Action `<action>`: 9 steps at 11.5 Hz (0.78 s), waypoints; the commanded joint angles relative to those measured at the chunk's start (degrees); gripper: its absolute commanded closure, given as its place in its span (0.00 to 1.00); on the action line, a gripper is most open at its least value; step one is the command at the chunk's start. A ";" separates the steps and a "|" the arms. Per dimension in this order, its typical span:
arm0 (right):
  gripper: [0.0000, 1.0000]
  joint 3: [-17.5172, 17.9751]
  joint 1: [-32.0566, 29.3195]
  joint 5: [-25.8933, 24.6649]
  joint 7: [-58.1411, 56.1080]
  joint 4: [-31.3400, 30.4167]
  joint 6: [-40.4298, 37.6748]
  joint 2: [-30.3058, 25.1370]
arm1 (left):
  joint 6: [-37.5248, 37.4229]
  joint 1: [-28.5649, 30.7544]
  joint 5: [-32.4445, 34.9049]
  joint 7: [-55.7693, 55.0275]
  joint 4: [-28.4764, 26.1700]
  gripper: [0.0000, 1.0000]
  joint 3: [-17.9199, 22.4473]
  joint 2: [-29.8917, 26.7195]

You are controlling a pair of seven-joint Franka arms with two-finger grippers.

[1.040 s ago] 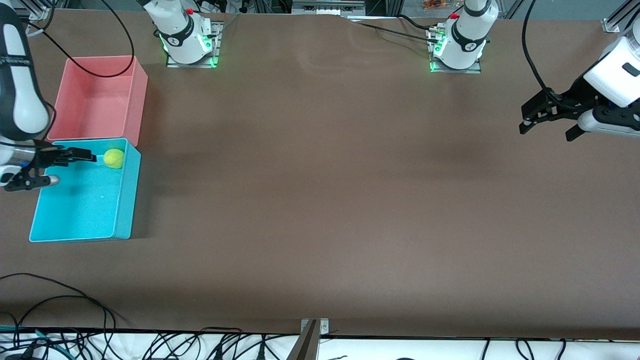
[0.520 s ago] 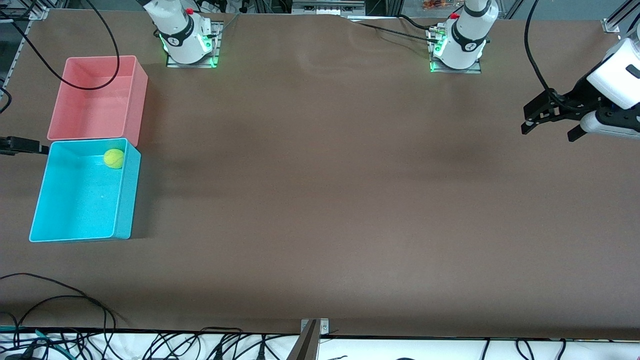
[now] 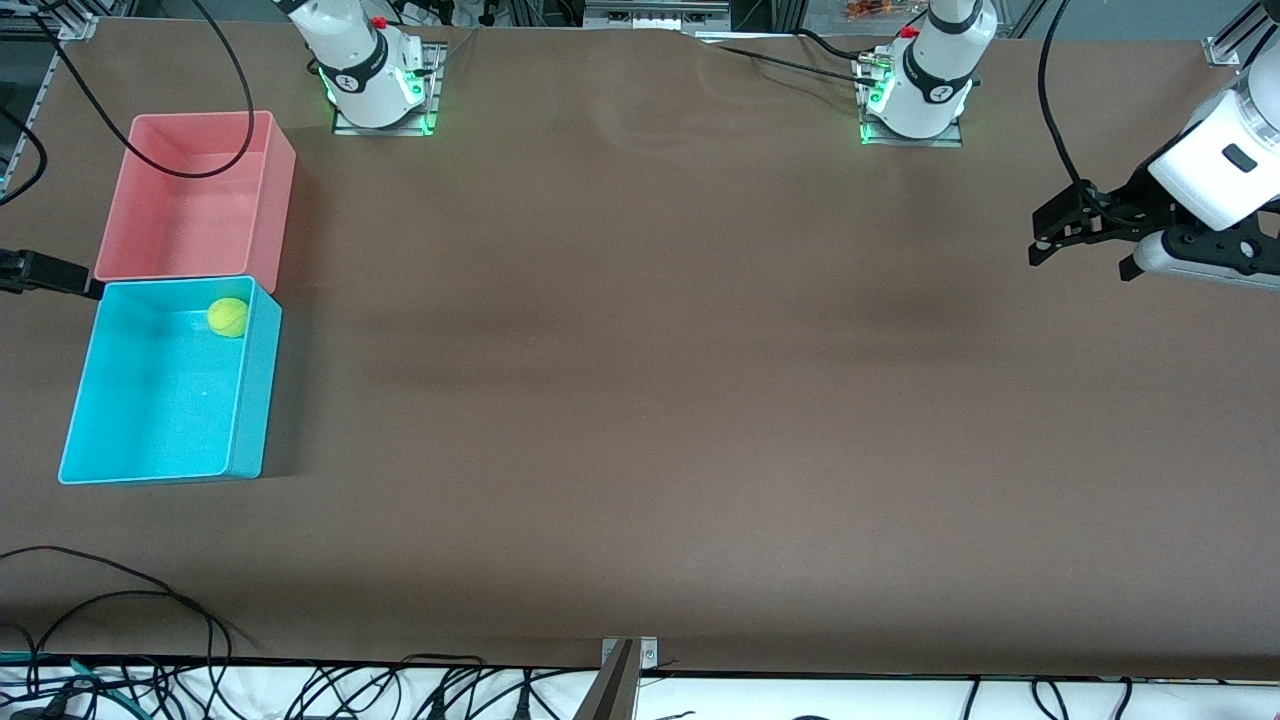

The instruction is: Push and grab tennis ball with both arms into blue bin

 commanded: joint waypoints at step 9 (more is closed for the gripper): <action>0.00 -16.54 18.60 6.16 -0.04 -20.90 16.21 -13.90 | -1.63 0.67 1.16 0.22 1.11 0.00 -0.04 0.71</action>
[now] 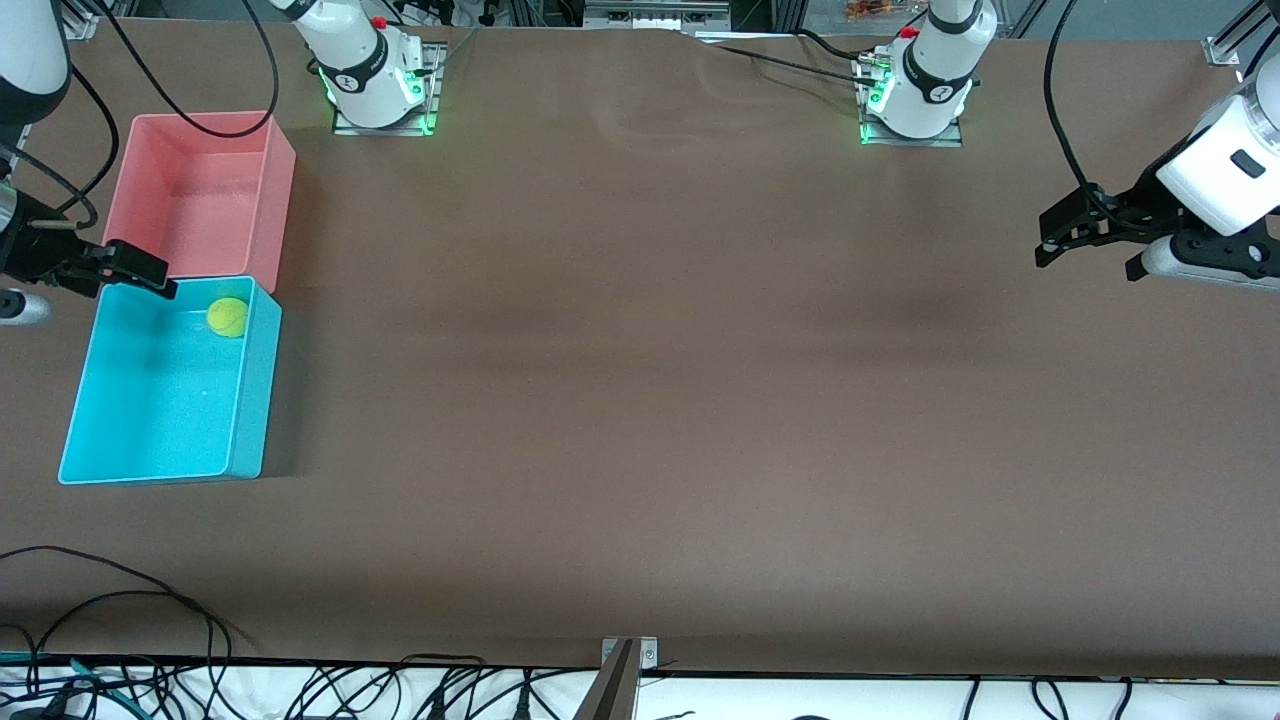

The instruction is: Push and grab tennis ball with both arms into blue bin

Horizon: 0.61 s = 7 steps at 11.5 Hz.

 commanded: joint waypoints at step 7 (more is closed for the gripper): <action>0.00 -2.65 3.38 1.57 0.39 -3.14 2.24 -4.28 | -1.23 0.37 1.06 0.27 0.89 0.00 -0.10 0.47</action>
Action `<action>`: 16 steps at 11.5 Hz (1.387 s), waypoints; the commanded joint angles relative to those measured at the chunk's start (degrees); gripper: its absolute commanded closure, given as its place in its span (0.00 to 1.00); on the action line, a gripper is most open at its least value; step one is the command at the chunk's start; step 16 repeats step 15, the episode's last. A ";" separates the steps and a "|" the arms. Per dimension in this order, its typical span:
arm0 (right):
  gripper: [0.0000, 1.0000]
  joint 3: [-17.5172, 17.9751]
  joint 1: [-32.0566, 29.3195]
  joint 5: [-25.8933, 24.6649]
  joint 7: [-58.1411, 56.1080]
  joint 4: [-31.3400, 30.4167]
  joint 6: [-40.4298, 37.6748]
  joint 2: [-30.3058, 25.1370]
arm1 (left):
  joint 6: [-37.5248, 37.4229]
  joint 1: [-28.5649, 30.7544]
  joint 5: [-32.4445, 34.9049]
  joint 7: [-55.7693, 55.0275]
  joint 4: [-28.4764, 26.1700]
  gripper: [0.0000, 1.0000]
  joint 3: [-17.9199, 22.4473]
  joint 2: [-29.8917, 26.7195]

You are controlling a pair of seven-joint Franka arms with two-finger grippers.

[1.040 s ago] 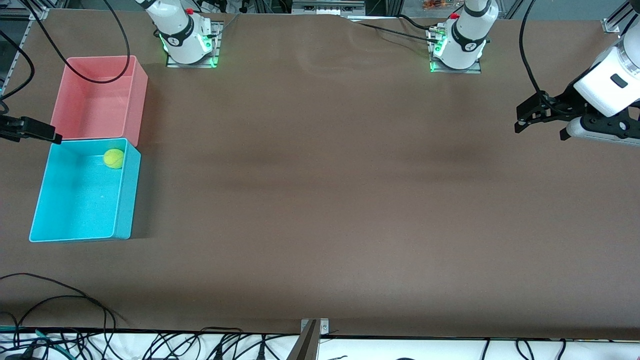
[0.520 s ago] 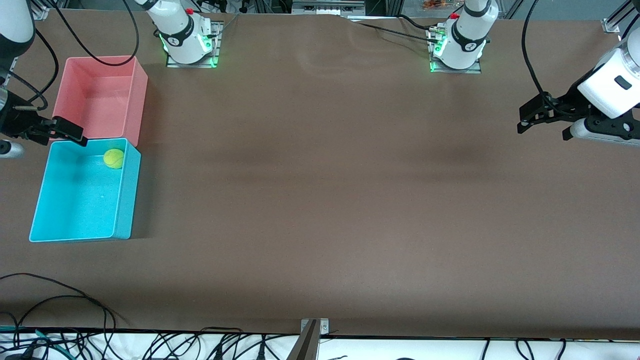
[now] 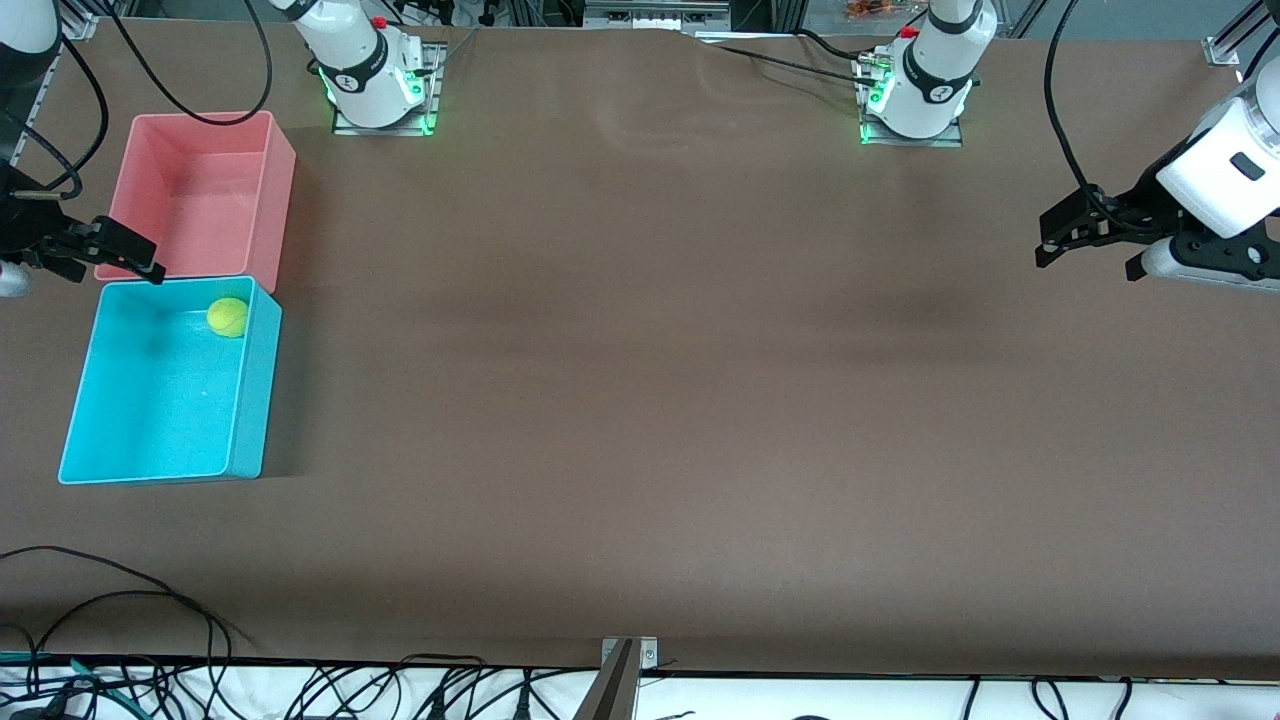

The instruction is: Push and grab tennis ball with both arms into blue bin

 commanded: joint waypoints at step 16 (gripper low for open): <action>0.00 -4.21 4.88 0.40 -0.49 1.27 -2.55 -0.50 | -1.88 0.38 1.05 0.81 1.00 0.00 0.19 0.48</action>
